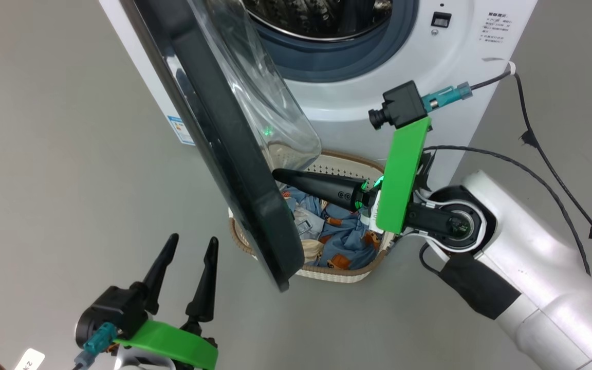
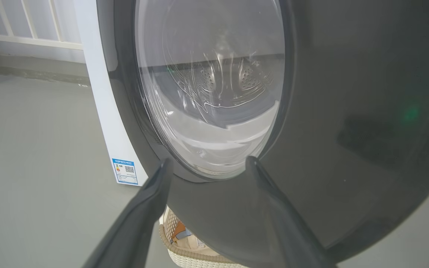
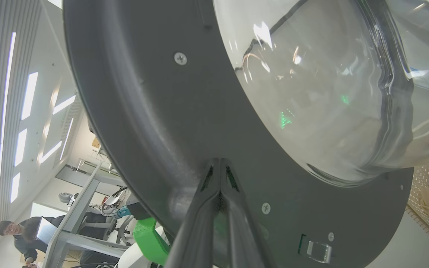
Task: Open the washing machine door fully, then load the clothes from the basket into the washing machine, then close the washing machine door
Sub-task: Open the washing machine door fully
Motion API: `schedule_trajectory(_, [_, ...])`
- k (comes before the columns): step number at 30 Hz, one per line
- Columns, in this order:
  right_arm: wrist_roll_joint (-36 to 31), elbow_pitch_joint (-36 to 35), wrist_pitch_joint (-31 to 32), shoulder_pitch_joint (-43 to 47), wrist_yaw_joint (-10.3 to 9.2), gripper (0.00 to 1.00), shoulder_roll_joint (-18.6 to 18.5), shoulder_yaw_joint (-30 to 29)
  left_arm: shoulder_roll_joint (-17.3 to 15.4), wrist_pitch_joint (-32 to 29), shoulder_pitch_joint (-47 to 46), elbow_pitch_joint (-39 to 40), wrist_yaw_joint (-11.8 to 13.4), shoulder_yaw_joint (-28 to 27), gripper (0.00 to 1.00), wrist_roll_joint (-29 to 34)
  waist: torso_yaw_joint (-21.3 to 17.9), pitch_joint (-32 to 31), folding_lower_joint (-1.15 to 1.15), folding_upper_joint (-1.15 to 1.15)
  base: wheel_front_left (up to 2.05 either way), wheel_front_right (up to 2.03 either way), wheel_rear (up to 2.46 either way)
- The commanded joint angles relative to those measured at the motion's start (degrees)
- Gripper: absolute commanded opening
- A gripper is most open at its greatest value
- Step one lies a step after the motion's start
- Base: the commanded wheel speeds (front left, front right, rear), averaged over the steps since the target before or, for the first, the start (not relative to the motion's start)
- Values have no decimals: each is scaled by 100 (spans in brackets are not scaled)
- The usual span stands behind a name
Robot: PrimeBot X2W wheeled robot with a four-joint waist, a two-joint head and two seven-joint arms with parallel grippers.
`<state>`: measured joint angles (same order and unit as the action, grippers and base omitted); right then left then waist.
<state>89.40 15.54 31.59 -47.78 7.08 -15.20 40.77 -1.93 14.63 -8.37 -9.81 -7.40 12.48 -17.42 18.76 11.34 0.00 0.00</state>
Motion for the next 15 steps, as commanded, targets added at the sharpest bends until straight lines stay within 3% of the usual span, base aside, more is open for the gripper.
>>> schedule_trajectory(1, [12, -153, -72, 185, 41, 0, 171, 45, -96, 37, -25, 112, -9, -215, 100, 66, -21, -48, 0, 0, 0, 0, 0])
schedule_trajectory(4, [-13, -100, -165, 249, 41, 0, 155, 26, -97, 37, -1, 102, -9, -234, 100, 75, -88, -123, 0, 0, 0, 0, 0])
schedule_trajectory(5, [-30, -77, -208, 272, 41, 7, 146, 20, -101, 37, 7, 100, -9, -237, 100, 77, -115, -150, 0, 0, 0, 0, 0])
schedule_trajectory(7, [-49, -53, -294, 330, 41, 29, 128, 7, -120, 37, 27, 90, -9, -244, 100, 79, -181, -205, 0, 0, 0, 0, 0])
schedule_trajectory(8, [-61, -44, -350, 364, 41, 49, 112, -7, -129, 37, 35, 84, -9, -244, 100, 78, -215, -230, 0, 0, 0, 0, 0])
schedule_trajectory(9, [-78, -31, -406, 401, 41, 100, 90, -16, -140, 37, 42, 78, -9, -238, 100, 74, -250, -255, 0, 0, 0, 0, 0])
schedule_trajectory(15, [-81, 126, -700, 671, 41, 100, -48, -96, -237, 37, 71, 32, -9, -226, 100, 43, -488, -400, 0, 0, 0, 0, 0])
